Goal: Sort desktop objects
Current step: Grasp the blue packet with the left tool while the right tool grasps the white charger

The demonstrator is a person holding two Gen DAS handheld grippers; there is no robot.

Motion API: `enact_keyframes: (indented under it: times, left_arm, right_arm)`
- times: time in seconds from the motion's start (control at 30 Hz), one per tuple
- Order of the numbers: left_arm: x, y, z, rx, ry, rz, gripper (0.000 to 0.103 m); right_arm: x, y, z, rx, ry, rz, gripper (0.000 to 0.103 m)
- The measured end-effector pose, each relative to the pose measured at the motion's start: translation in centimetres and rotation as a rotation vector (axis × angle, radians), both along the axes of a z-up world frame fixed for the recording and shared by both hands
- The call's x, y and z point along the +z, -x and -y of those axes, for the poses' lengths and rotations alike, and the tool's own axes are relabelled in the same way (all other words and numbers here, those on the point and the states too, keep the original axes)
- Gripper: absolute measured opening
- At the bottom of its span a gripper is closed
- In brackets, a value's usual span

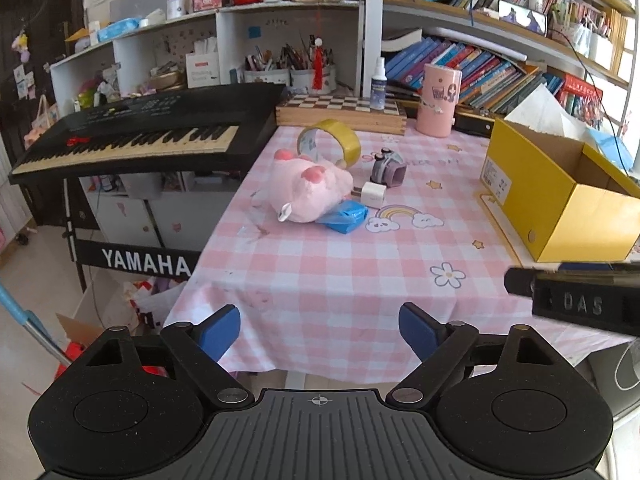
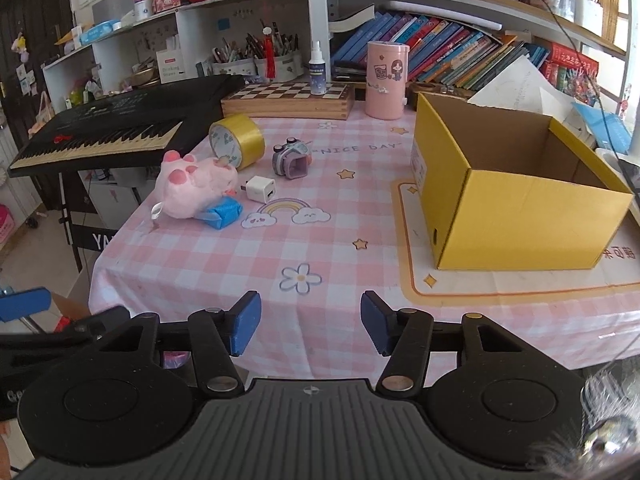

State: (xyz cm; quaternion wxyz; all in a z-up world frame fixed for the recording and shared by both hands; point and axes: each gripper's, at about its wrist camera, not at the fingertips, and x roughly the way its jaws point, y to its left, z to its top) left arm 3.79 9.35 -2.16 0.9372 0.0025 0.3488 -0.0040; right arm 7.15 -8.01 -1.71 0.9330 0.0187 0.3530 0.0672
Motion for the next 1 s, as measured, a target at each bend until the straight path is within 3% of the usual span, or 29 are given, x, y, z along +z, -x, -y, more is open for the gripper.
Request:
enact_keyframes:
  times: [0.53, 0.77, 1.0]
  left_arm:
    - [-2.5, -9.2, 2.3, 0.044, 0.008, -0.068, 0.075]
    - [-4.3, -13.8, 3.4, 0.142, 0.047, -0.09, 0.07]
    - [-5.2, -16.5, 4.4, 0.162, 0.036, -0.091, 0.069]
  right_arm:
    - [-0.7, -10.8, 0.6, 0.117, -0.021, -0.044, 0.049]
    - [-0.6, -13.8, 1.1, 0.18, 0.013, -0.032, 0.049]
    - [-0.8, -16.3, 1.8, 0.187, 0.026, -0.039, 0.049]
